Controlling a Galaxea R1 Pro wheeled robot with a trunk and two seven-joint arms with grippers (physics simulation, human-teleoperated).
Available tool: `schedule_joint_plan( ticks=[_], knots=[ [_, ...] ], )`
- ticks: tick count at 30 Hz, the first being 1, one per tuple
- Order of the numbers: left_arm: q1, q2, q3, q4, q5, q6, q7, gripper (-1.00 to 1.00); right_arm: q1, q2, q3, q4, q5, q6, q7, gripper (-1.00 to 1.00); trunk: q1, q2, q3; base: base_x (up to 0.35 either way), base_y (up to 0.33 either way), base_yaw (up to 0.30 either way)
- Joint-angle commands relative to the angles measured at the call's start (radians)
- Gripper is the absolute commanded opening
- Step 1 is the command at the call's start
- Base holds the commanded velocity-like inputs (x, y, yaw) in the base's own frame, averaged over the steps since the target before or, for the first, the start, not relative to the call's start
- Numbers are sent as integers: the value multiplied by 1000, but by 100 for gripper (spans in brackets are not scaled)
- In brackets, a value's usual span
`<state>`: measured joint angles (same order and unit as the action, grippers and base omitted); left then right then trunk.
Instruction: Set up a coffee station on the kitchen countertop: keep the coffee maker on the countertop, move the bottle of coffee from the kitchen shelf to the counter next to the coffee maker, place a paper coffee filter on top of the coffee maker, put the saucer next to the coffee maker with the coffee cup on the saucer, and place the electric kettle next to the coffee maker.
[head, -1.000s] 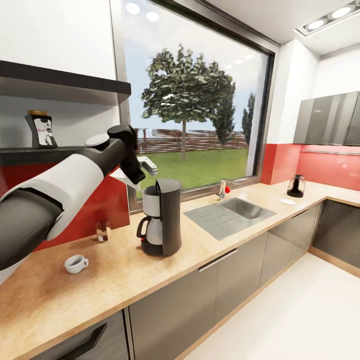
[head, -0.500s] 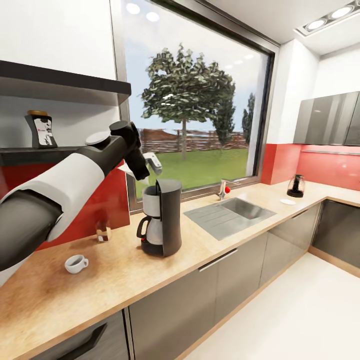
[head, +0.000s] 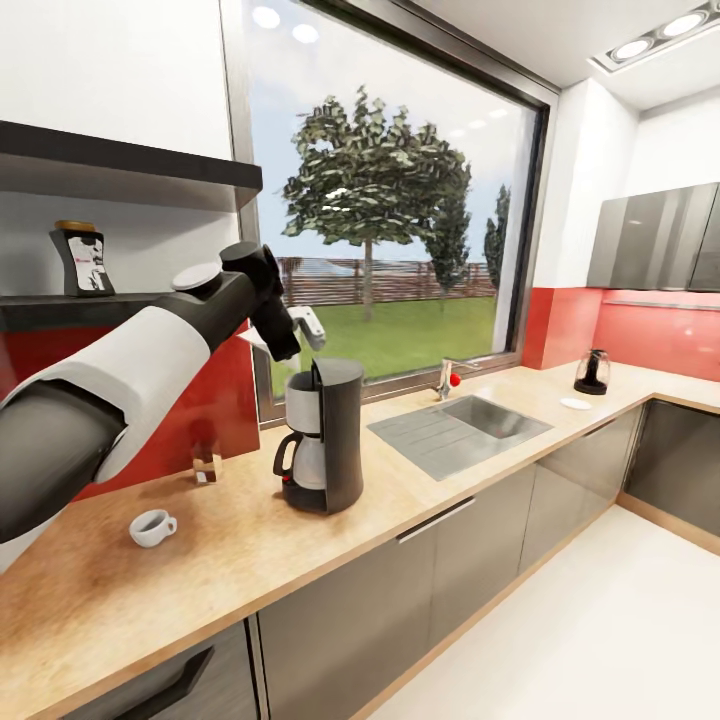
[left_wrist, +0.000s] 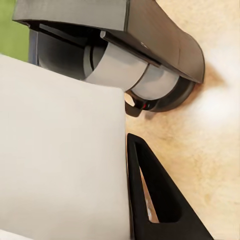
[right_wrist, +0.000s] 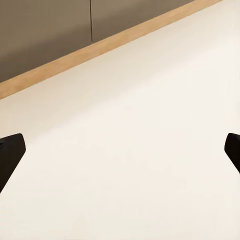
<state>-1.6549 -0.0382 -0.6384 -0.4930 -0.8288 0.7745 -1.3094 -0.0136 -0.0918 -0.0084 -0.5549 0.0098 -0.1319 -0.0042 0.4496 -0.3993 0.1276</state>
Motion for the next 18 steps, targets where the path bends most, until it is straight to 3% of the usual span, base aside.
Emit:
schedule_joint_plan(
  ticks=[1,5,13,18],
  knots=[
    [0,0,-1,-1,-7,-8,-7,-100,0,0,-1,0,1,-3,0,100,0,-1,-1,0,0,0],
    [0,-1,-3,-1,-9,-31,-7,-100,0,0,-1,0,1,-3,0,100,0,-1,-1,46,0,0],
    [0,-4,-3,-1,-8,-37,-7,-100,0,0,-1,0,1,-3,0,100,0,-1,-1,236,0,0],
    [0,-7,-3,-1,-7,-38,-7,-100,0,0,-1,0,1,-3,0,100,0,-1,-1,72,0,0]
  ],
)
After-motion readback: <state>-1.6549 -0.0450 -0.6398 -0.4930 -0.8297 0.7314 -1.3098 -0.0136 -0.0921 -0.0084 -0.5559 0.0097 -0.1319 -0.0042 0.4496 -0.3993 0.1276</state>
